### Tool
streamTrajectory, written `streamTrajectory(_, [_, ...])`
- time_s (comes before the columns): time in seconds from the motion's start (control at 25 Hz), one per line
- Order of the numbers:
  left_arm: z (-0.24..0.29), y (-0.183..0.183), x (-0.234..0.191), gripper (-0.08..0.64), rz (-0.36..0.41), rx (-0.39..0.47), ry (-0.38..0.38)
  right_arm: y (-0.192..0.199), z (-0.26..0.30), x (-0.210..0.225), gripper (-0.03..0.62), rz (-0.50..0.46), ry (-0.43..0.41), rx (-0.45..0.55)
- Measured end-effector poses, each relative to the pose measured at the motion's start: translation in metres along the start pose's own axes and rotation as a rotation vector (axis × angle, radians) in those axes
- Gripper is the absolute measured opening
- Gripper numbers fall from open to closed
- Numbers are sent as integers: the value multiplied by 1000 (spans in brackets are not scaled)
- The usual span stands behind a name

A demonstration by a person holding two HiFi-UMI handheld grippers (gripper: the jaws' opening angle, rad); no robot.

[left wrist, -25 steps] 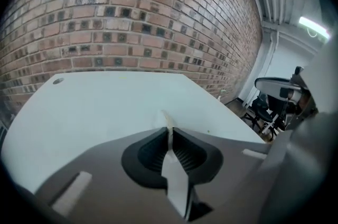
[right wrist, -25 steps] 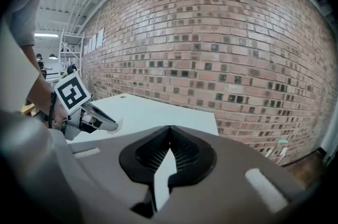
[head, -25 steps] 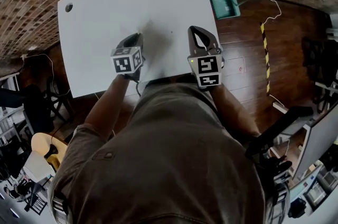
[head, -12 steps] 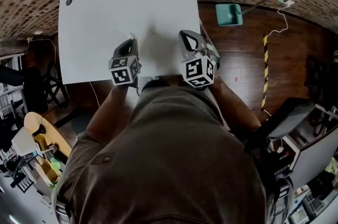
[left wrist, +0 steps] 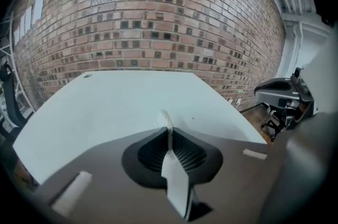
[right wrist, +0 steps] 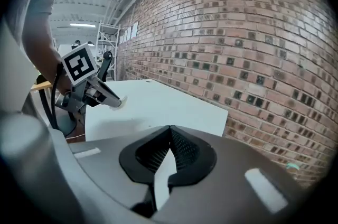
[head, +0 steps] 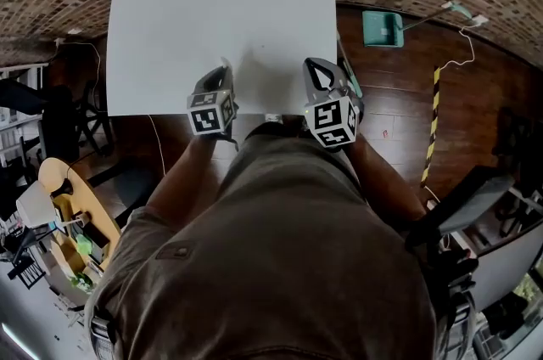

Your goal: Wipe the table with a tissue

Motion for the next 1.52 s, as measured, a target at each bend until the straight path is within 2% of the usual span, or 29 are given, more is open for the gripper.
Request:
streamTrajectory(0.52, [38, 24, -35, 29, -55, -164, 15, -3, -2, -15, 14, 42, 68, -48])
streamTrajectory(0.68, [45, 22, -35, 29, -37, -198, 29, 1, -3, -16, 14, 66, 93, -57])
streamTrajectory(1.04, [60, 13, -16, 29, 18, -240, 103, 3, -1, -4, 14, 94, 143, -47])
streamTrajectory(1.36, [75, 9, 25, 29, 65, -263, 201, 5, -9, 10, 14, 98, 174, -49])
streamTrajectory(1.52, [77, 9, 29, 29, 53, -268, 205, 6, -9, 14, 14, 99, 173, -52])
Point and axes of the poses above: the fingertips, and each gripper's own axes: z forward along the fingers, x to its right, y out of its underside, the point moved 10 cm from there along -z, backward along the fingers, and after that the axes turned 15 degrees about x, right-handed, at the moved point
